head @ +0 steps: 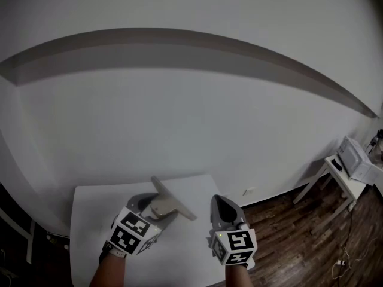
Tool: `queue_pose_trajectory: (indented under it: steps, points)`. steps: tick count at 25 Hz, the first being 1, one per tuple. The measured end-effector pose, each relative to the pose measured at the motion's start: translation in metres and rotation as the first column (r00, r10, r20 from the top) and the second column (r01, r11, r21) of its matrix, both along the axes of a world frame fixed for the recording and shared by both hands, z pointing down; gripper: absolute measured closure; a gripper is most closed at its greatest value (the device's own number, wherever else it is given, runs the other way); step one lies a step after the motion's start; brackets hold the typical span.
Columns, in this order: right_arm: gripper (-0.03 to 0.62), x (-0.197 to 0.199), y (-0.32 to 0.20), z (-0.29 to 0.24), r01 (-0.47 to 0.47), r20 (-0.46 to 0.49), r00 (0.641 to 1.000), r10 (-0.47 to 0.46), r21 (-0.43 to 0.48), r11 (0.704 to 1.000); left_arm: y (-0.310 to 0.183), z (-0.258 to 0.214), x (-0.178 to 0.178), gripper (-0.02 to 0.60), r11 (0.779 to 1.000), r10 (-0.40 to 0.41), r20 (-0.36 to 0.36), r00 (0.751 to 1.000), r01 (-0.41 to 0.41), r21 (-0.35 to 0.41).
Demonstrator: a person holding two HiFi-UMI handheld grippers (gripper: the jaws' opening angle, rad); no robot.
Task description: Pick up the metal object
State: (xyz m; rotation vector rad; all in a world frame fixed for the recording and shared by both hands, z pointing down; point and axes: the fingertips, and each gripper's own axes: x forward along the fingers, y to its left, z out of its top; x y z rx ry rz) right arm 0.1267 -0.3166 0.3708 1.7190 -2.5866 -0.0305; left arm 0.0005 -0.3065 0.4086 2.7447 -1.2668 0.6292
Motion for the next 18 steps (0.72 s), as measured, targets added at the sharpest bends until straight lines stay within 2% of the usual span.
queue_pose_trajectory:
  steps: [7,13,18]
  points:
    - [0.585,0.0005,0.0027,-0.0029,0.003,0.002,1.0,-0.003,0.011,1.0,0.0049,-0.0046,0.0023,0.29,1.0,0.003,0.007,1.0,-0.003,0.006]
    - [0.585,0.0,0.0059,0.0022,0.008,-0.002,1.0,-0.008,-0.027,1.0,0.0052,-0.0008,0.0003,0.29,1.0,-0.003,0.003,1.0,0.003,-0.001]
    - [0.585,-0.0005,0.0062,-0.0041,0.009,0.003,1.0,-0.009,0.014,1.0,0.0076,0.003,-0.0016,0.29,1.0,-0.006,0.002,1.0,0.006,-0.009]
